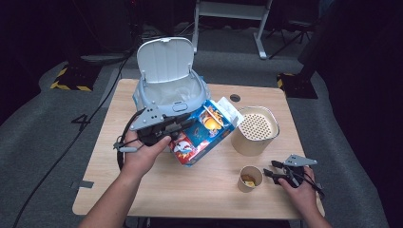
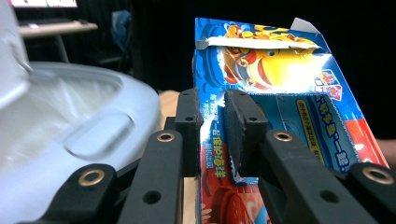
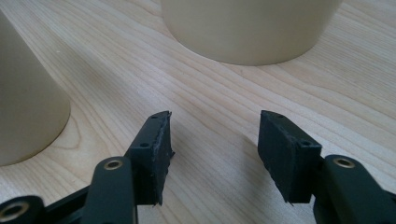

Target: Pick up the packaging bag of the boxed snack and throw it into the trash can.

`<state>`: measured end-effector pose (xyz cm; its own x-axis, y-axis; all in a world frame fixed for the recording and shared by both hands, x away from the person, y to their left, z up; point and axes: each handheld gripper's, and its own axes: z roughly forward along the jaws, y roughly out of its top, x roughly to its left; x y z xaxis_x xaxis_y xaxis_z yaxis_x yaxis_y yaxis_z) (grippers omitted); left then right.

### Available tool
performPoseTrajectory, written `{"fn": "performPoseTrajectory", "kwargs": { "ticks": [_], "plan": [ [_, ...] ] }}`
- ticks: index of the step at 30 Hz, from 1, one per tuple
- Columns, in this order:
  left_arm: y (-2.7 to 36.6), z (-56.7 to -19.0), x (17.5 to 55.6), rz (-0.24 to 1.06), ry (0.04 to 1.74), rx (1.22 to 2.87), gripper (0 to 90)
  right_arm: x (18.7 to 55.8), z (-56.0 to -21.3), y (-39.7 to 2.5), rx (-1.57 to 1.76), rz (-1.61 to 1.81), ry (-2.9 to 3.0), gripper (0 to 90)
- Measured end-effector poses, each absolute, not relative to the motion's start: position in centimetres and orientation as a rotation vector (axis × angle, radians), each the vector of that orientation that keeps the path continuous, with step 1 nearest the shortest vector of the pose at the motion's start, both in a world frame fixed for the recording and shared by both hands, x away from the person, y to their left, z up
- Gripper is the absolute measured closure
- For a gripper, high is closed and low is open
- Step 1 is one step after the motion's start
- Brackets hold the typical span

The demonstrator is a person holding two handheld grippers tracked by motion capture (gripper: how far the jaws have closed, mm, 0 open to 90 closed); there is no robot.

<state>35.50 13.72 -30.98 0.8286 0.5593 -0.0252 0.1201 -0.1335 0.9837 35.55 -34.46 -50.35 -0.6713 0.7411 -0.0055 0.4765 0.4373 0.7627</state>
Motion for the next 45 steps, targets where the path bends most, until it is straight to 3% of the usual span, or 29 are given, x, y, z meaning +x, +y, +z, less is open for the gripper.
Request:
{"fn": "performPoseTrajectory", "kwargs": {
  "ticks": [26, 45],
  "plan": [
    [16.2, -23.6, 39.0, 0.652, 0.576, 1.514, 76.0, 35.6, -50.4, -34.4, 1.043, 1.086, 2.351, 44.2],
    [17.5, -23.6, 42.8, 0.783, 0.735, 1.396, 76.0, 35.6, -50.4, -34.4, 1.044, 1.085, 2.352, 44.3]
  ]
}}
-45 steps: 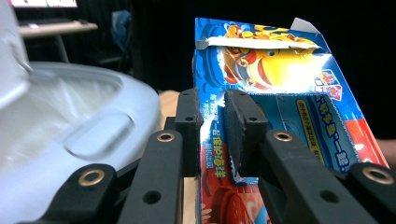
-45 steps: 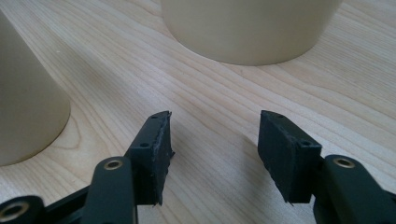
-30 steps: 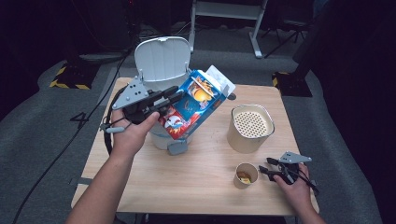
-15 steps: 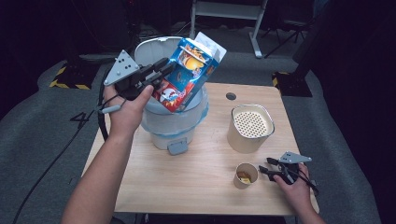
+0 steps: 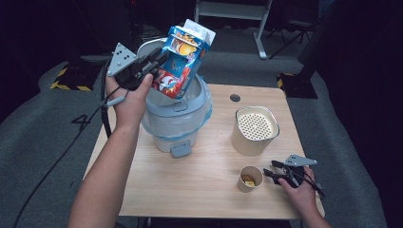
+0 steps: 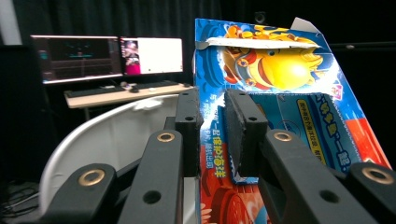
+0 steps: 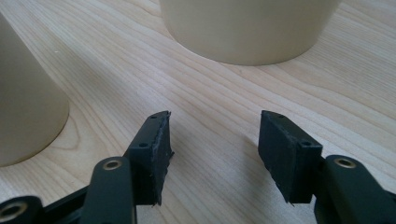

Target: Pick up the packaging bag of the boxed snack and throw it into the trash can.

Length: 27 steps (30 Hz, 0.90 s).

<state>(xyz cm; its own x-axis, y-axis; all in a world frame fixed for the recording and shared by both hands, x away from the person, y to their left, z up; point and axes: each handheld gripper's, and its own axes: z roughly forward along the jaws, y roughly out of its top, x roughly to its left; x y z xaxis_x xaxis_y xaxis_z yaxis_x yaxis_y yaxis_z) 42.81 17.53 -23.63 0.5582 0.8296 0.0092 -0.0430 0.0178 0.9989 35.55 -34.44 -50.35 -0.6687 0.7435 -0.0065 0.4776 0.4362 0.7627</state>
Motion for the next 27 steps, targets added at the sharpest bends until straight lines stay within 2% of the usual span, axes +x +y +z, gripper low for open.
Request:
{"fn": "performPoseTrajectory", "kwargs": {
  "ticks": [5, 27],
  "plan": [
    [17.5, -23.8, 43.3, 0.859, 0.750, 1.398, 75.9, 35.6, -50.4, -34.4, 1.043, 1.085, 2.352, 44.2],
    [16.8, -24.9, 45.2, 0.864, 0.808, 1.507, 75.3, 35.6, -50.4, -34.4, 1.043, 1.085, 2.352, 44.2]
  ]
}}
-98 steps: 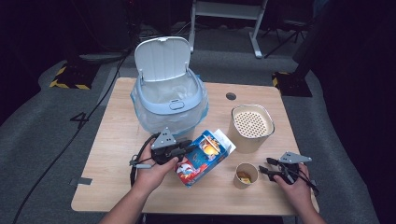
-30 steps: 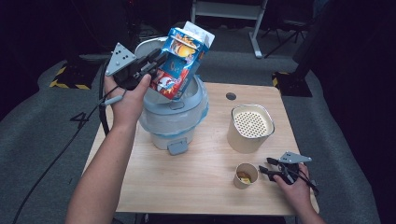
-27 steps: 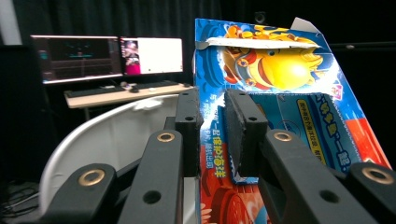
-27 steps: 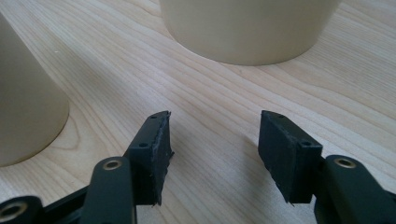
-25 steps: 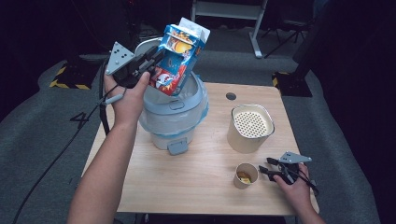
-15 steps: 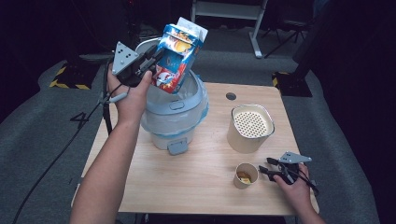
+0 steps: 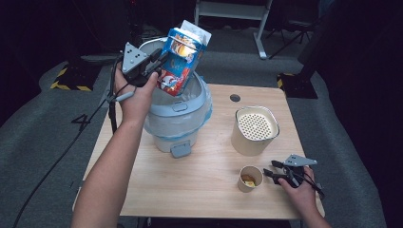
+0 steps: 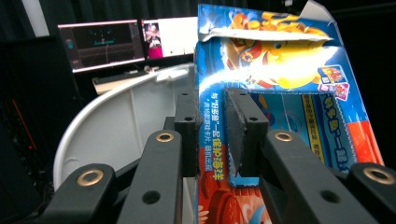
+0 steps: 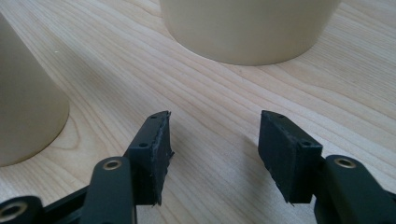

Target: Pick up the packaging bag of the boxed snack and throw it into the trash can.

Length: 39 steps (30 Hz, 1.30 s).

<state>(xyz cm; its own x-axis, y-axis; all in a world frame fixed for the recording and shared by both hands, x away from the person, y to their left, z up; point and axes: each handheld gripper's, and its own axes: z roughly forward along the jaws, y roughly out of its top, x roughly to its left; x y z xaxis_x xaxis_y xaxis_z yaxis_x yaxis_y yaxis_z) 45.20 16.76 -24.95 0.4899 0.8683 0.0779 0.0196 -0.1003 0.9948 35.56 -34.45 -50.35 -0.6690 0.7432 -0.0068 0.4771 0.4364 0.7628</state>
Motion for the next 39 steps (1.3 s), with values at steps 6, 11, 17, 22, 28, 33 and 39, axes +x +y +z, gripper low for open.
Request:
{"fn": "performPoseTrajectory", "kwargs": {
  "ticks": [6, 11, 17, 22, 28, 33, 39],
  "plan": [
    [16.5, -25.4, 45.6, 0.876, 0.826, 1.576, 74.5, 35.6, -50.4, -34.4, 1.044, 1.085, 2.352, 44.3],
    [16.3, -25.6, 45.6, 0.871, 0.836, 1.631, 74.6, 35.6, -50.4, -34.4, 1.043, 1.085, 2.352, 44.3],
    [15.8, -25.9, 45.4, 0.790, 0.864, 1.691, 65.7, 35.6, -50.4, -34.4, 1.043, 1.085, 2.352, 44.3],
    [15.7, -26.0, 44.7, 0.764, 0.858, 1.731, 47.9, 35.6, -50.4, -34.5, 1.043, 1.085, 2.352, 44.2],
    [16.4, -25.6, 43.4, 0.755, 0.864, 1.750, 43.9, 35.6, -50.4, -34.4, 1.044, 1.085, 2.352, 44.2],
    [17.0, -25.2, 42.2, 0.691, 0.791, 1.747, 42.4, 35.6, -50.4, -34.5, 1.044, 1.085, 2.352, 44.2],
    [17.2, -24.9, 40.3, 0.632, 0.692, 1.755, 40.8, 35.6, -50.4, -34.5, 1.043, 1.086, 2.352, 44.2]
  ]
}}
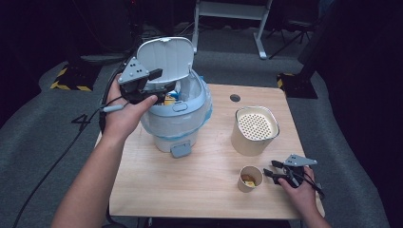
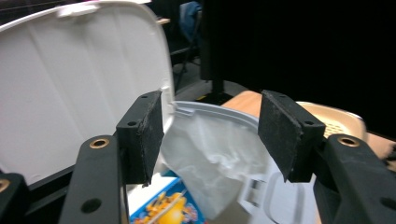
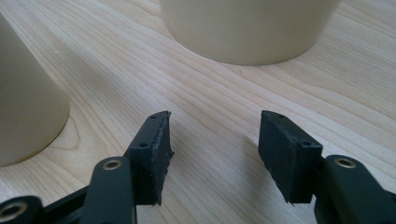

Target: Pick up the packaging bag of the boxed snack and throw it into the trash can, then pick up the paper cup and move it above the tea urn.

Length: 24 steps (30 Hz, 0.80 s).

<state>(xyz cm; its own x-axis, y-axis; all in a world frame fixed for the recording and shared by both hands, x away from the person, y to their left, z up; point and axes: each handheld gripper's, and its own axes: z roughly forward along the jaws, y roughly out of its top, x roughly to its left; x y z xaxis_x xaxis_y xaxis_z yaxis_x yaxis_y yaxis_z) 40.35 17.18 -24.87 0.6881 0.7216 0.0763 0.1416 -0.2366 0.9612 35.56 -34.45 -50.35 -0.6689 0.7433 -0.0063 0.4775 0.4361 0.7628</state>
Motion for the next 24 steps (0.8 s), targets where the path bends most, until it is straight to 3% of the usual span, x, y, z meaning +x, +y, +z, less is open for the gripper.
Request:
{"fn": "performPoseTrajectory", "kwargs": {
  "ticks": [13, 24],
  "plan": [
    [17.1, -26.3, 36.2, 0.530, 0.560, 1.799, 39.2, 35.6, -50.3, -34.5, 1.043, 1.086, 2.354, 43.9],
    [16.6, -30.4, 33.8, 0.420, 0.513, 1.833, 38.9, 35.6, -50.3, -34.5, 1.052, 1.078, 2.352, 40.3]
  ]
}}
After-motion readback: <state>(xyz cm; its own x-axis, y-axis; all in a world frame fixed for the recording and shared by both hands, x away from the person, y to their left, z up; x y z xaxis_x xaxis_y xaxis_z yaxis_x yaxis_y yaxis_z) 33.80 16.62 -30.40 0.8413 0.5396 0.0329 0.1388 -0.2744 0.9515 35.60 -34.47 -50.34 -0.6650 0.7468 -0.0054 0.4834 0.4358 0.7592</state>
